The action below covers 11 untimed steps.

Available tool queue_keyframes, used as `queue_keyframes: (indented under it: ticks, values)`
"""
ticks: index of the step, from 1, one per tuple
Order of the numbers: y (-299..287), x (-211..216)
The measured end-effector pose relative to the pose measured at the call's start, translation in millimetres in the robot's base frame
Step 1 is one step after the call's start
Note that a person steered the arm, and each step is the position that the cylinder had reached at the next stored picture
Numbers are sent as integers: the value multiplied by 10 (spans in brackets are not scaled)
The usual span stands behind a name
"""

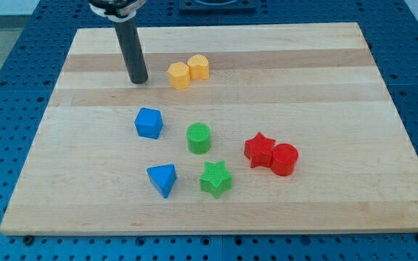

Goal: Place the blue cube closer to the blue triangle

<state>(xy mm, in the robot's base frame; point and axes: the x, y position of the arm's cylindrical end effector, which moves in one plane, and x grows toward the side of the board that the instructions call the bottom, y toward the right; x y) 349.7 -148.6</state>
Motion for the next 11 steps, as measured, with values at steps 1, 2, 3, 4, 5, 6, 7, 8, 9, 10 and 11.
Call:
queue_keyframes:
  ticks: [1,2,3,4,5,6,7,8,9,10,11]
  values:
    - [-3,349]
    - [8,694]
    - [73,916]
    - [76,1144]
    - [76,1327]
    - [76,1139]
    - [76,567]
    - [330,421]
    - [379,540]
    - [379,644]
    - [379,789]
